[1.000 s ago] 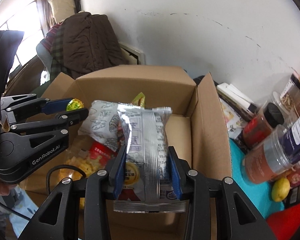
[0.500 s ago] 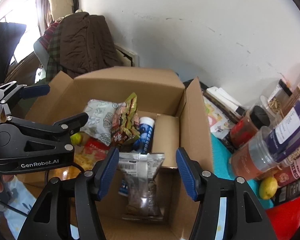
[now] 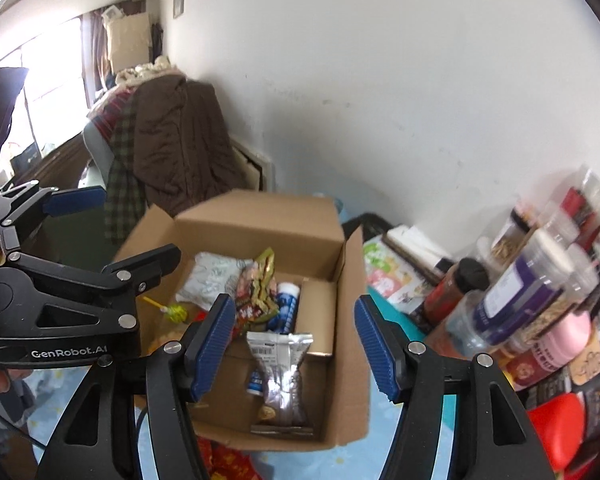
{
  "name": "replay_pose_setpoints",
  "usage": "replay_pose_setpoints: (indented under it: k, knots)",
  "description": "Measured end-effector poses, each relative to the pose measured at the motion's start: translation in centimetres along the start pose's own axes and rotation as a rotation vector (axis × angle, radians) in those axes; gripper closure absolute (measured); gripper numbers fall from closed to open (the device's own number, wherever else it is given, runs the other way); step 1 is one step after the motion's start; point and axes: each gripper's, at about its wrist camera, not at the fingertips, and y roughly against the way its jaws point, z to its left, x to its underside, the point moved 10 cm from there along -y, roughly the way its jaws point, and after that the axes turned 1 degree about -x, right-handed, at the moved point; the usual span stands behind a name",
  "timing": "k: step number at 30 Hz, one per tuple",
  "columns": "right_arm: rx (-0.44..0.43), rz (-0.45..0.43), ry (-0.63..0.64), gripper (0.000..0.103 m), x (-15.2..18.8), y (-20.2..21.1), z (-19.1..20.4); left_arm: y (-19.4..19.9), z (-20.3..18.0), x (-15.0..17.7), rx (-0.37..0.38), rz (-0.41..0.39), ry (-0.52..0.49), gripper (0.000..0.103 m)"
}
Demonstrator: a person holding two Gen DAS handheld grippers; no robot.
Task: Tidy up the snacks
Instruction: 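Open both tools and withdraw them from the box back over the table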
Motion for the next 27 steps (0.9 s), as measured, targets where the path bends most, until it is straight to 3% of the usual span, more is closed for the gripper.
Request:
replay_pose_setpoints:
  k: [13, 27]
  knots:
    - [0.031, -0.148, 0.028, 0.037, -1.7, 9.1, 1.1, 9.6, -1.2, -1.9, 0.024, -0.155, -0.016, 0.007]
    - [0.059, -0.25, 0.02, 0.033, 1.3, 17.2, 1.9, 16.7, -3.9, 1.0, 0.093, -0.242, -0.072, 0.007]
